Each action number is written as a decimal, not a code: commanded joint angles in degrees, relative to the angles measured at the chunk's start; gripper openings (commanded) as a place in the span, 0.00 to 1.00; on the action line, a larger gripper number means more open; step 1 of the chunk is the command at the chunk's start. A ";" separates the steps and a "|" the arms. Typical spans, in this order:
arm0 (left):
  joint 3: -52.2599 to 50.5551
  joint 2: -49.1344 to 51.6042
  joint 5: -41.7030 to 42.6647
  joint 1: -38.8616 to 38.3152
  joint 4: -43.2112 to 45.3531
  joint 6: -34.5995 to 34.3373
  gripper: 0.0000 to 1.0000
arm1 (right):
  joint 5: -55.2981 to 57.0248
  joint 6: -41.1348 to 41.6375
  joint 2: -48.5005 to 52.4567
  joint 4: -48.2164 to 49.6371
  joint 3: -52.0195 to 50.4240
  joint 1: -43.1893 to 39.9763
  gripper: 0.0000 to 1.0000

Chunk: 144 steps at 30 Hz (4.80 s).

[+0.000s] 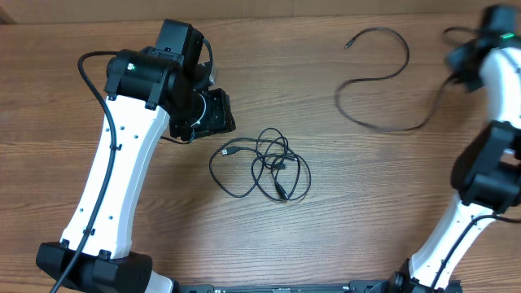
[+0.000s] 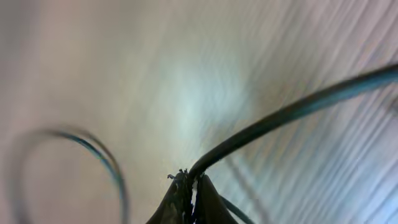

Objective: Untangle cables

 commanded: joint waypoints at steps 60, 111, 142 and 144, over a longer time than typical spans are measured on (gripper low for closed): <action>-0.24 0.11 -0.50 -0.28 0.26 0.26 0.53 | -14.29 -2.93 -0.50 -0.70 2.45 -4.02 0.04; -0.26 1.14 -0.50 -0.28 -0.13 0.90 0.53 | -14.29 -11.28 2.89 -35.91 26.12 -11.10 1.00; -0.26 1.14 -0.50 -0.28 0.00 0.90 0.53 | -26.75 -4.35 2.91 5.49 -5.09 -2.84 0.04; -0.26 1.14 -0.50 -0.28 -0.15 0.90 0.53 | -28.44 -4.35 2.91 8.31 -4.17 -3.54 0.04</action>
